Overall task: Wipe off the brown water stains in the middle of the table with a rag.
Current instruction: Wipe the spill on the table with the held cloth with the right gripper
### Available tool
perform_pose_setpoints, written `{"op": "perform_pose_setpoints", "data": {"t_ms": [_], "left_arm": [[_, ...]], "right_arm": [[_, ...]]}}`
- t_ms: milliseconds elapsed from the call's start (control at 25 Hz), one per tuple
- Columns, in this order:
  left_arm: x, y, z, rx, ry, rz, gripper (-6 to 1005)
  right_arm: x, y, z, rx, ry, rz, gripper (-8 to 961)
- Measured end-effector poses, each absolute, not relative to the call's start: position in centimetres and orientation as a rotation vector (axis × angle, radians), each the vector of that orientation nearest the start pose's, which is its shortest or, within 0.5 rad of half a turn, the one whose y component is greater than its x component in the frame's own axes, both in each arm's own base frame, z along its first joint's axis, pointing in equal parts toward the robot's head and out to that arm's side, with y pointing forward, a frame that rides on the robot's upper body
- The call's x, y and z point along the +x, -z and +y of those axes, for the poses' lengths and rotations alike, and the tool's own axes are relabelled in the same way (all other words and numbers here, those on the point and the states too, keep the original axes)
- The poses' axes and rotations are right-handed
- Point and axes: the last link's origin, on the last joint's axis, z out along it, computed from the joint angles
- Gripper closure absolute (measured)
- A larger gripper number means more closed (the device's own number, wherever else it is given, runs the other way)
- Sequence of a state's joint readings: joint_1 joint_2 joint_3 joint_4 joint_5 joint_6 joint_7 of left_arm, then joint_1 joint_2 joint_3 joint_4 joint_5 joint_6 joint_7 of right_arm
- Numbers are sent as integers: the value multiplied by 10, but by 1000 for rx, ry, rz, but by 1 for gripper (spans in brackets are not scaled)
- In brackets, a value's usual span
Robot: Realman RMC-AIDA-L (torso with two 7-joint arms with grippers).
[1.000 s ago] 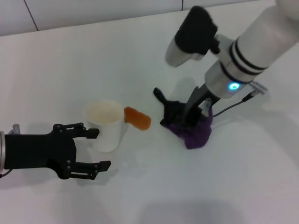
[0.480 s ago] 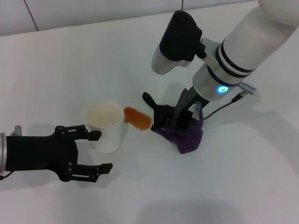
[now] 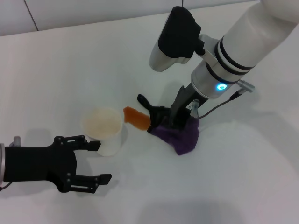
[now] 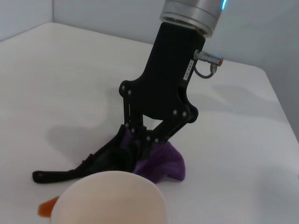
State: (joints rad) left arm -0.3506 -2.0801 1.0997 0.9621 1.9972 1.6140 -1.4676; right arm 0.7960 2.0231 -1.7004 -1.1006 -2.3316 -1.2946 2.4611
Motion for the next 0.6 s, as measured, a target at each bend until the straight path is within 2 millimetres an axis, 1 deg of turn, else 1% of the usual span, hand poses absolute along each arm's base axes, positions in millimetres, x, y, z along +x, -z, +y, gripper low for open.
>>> {"op": "perform_pose_setpoints", "data": {"t_ms": [240,440,600], "left_arm": [[-265,12,277,-3005,376,-463,123],[-272,1,266,-2947,390,-473,123],[-274,-1,263,-2932,401,-479,123]], "right_arm": [[127,68,368,-2866,468,513,885],[122,70,365,-2901,452,486,885],[121,72,363,-2920,443,473,886]]}}
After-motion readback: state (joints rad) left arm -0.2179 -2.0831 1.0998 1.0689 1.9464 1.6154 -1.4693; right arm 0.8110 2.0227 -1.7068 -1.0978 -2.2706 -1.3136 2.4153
